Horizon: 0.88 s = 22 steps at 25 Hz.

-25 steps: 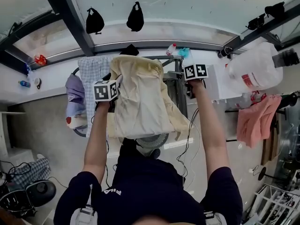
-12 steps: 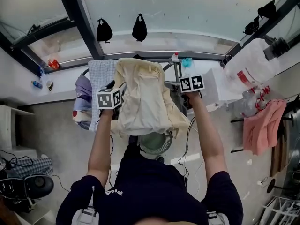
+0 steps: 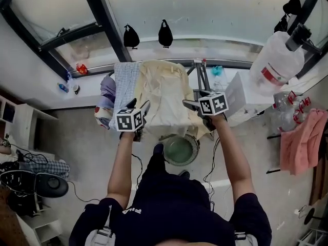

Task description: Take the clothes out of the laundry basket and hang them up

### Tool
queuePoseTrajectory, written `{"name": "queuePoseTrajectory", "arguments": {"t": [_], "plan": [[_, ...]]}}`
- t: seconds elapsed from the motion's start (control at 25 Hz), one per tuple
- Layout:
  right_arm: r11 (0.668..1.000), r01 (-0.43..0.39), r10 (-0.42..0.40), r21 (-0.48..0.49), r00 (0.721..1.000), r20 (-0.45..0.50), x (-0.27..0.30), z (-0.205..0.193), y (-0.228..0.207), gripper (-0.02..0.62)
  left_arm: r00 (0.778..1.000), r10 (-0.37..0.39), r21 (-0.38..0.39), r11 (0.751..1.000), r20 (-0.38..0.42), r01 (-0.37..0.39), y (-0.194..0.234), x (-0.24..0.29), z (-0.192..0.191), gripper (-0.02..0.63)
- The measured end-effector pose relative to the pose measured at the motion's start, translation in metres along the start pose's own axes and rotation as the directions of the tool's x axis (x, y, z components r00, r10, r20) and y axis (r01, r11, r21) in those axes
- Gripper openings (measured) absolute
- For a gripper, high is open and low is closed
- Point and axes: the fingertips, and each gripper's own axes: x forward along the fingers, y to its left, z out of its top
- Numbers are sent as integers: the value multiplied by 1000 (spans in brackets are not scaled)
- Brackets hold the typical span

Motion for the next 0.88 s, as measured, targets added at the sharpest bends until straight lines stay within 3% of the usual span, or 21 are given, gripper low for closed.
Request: {"name": "queuePoseTrajectory", "arguments": {"t": [0.36, 0.64, 0.88], "plan": [[998, -37, 41, -51, 996, 74, -44, -56, 74, 437, 999, 45, -55, 998, 14, -44, -50, -92, -77, 268], [998, 19, -10, -63, 990, 137, -71, -86, 128, 437, 998, 50, -36, 998, 50, -48, -63, -147, -110, 276], [995, 98, -91, -30, 977, 191, -95, -106, 178, 437, 995, 45, -53, 998, 92, -40, -41, -194, -132, 281]]}}
